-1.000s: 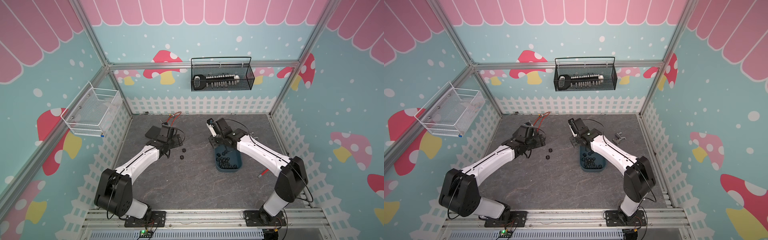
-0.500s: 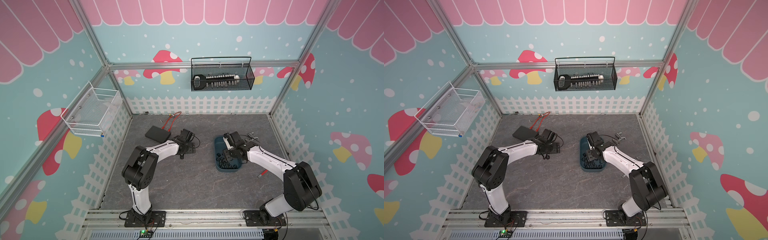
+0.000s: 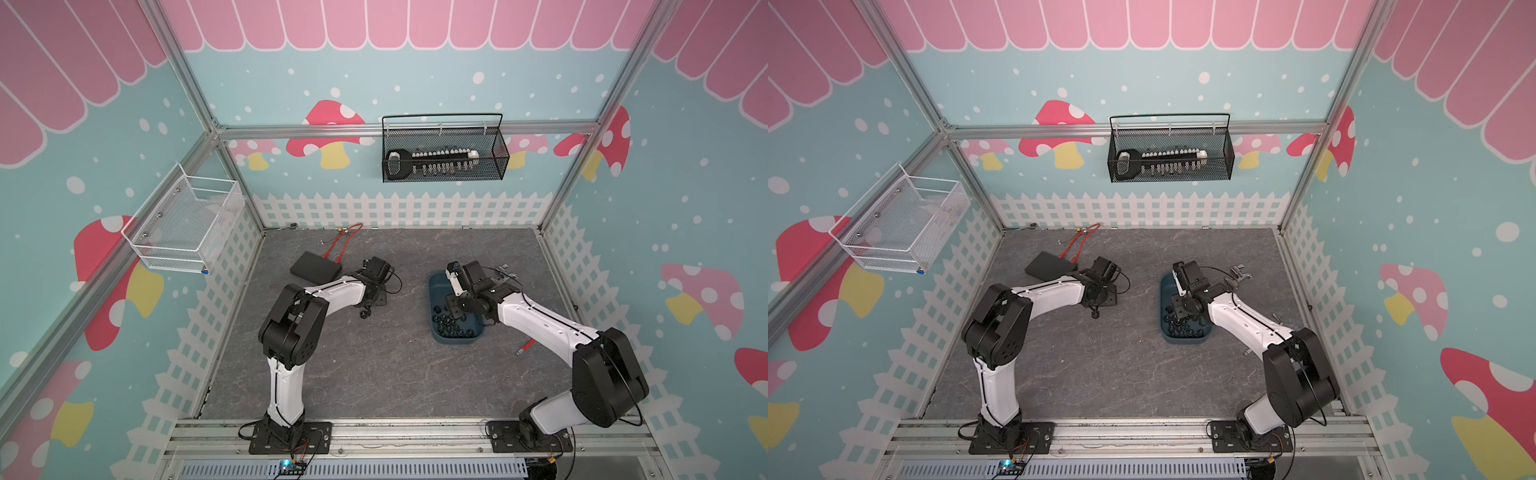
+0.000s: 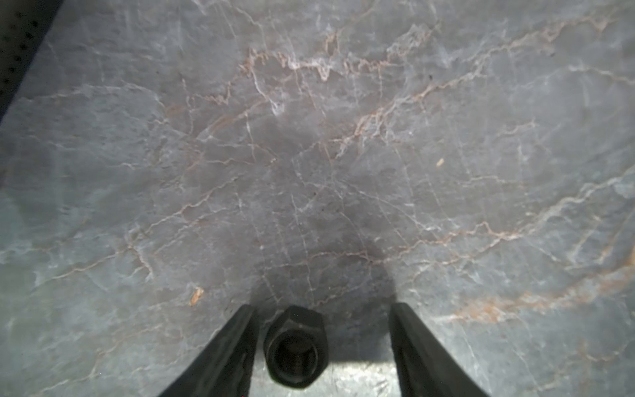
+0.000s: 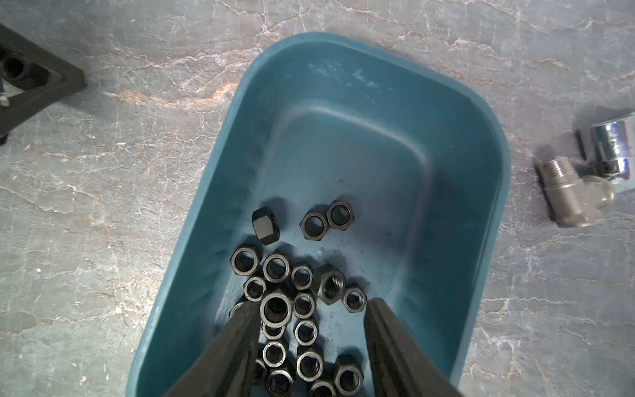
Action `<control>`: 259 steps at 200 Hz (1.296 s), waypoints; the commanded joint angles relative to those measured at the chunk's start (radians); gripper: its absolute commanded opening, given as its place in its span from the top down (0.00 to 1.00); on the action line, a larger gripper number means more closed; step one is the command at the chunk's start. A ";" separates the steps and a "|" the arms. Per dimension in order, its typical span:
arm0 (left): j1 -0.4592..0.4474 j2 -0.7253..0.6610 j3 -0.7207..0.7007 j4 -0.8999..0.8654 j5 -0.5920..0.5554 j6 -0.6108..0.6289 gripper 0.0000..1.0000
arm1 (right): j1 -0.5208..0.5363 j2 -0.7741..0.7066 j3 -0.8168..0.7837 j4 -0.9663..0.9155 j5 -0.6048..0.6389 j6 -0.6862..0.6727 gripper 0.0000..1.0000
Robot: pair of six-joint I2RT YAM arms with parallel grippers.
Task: Put the nuts on the desktop into the storage box
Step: Pick up the nut from the center of the board.
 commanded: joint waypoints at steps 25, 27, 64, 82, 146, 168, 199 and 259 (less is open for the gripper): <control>-0.002 0.031 0.025 -0.047 -0.008 0.004 0.52 | -0.003 -0.051 0.041 -0.001 -0.030 -0.005 0.48; -0.002 0.031 0.025 -0.047 -0.008 0.004 0.53 | -0.003 -0.053 0.043 -0.001 -0.033 -0.006 0.48; -0.001 0.030 0.023 -0.057 -0.006 0.004 0.73 | -0.003 -0.117 0.051 -0.012 -0.139 -0.079 0.48; -0.002 0.031 0.025 -0.058 -0.007 0.004 0.89 | -0.003 -0.163 0.037 -0.016 -0.231 -0.135 0.46; -0.018 0.000 0.087 -0.058 0.017 0.012 1.00 | -0.004 -0.286 -0.034 -0.022 -0.423 -0.231 0.41; -0.053 -0.038 0.126 -0.066 0.036 0.019 1.00 | -0.003 -0.332 -0.049 -0.016 -0.453 -0.233 0.38; -0.140 -0.079 0.187 -0.084 0.052 0.024 1.00 | -0.003 -0.404 -0.058 -0.015 -0.482 -0.227 0.33; -0.287 -0.077 0.287 -0.093 0.132 0.008 1.00 | -0.004 -0.527 -0.039 -0.025 -0.466 -0.205 0.24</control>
